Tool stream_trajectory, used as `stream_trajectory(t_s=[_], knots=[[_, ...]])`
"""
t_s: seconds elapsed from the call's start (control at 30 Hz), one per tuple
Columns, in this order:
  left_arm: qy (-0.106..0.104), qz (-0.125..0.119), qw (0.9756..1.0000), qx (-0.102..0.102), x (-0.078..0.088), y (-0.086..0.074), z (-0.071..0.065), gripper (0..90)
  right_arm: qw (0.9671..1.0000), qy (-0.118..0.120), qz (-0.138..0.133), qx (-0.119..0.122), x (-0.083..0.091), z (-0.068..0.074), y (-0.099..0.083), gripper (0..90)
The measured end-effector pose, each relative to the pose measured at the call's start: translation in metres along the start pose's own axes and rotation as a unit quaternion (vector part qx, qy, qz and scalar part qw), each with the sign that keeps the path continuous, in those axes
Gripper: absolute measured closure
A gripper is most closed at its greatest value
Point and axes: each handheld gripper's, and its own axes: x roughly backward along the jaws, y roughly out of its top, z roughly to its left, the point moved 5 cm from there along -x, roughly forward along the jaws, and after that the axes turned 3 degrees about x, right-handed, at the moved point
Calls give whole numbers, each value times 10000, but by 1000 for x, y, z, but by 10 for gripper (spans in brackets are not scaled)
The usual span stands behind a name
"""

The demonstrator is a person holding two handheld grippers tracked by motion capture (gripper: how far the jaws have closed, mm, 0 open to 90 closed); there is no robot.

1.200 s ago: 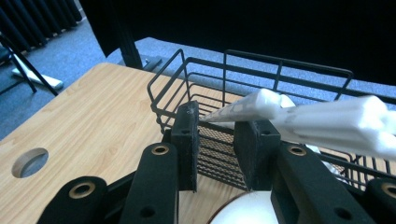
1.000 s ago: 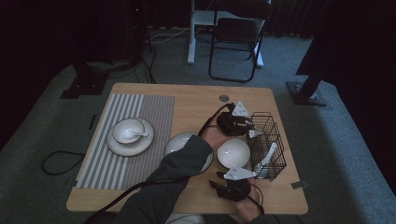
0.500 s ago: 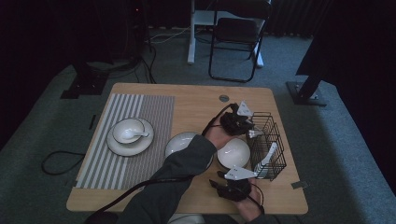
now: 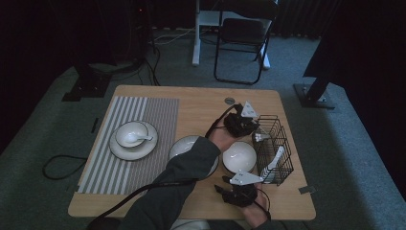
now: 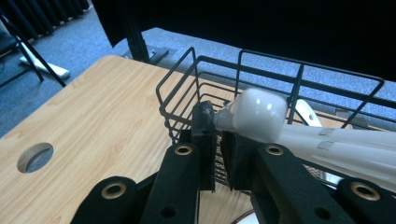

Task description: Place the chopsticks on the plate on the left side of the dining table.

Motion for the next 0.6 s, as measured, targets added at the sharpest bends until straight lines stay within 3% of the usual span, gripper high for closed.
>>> stream_trajectory(t_s=[0.6], knots=[[-77,-294,9995,-54,26,14,3,846,10000,23,23,-3,-2,1,0,519]])
